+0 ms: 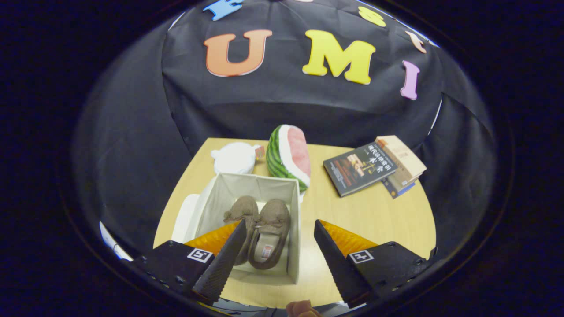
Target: Open the storage box then place both shoes into the box .Put the left shoe in first, then the right shoe, with the right side of both shoes facing outward in a uniform manner.
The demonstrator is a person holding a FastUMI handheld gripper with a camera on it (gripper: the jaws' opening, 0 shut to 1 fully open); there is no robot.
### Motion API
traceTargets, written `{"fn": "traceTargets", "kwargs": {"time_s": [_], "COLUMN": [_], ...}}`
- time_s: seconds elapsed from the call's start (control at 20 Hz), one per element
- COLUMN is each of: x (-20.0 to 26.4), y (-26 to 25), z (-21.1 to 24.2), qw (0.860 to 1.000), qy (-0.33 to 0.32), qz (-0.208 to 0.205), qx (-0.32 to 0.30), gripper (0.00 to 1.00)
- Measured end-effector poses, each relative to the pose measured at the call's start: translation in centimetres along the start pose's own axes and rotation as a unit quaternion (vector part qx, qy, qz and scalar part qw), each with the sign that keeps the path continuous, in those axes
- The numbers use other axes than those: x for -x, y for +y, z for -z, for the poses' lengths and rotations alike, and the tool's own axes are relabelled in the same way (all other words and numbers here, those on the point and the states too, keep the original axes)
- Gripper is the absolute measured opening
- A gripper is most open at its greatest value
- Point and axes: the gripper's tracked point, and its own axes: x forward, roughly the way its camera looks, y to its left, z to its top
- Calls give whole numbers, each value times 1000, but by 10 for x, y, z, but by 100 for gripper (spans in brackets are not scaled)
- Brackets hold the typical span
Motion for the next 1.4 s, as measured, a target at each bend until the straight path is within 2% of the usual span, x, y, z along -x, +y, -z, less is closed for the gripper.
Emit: {"fn": "traceTargets", "kwargs": {"time_s": [0.1,0.3,0.4,0.5,0.65,0.7,0.9,1.2,1.4], "x": [30,91,120,148,184,194,220,237,244], "y": [-19,-81,-102,-137,-197,-207,-243,-289,-315], "z": [-22,-63,-78,-81,-79,-75,-47,-13,-8], "qw": [999,988,980,972,958,954,949,944,939], "qy": [-49,-152,-199,-231,-277,-291,-313,-330,-344], "qz": [-1,39,28,31,74,69,35,18,14], "qx": [-2,4,-4,-10,-13,-13,-17,-6,-13], "gripper": [96,96,96,96,96,96,96,96,96]}}
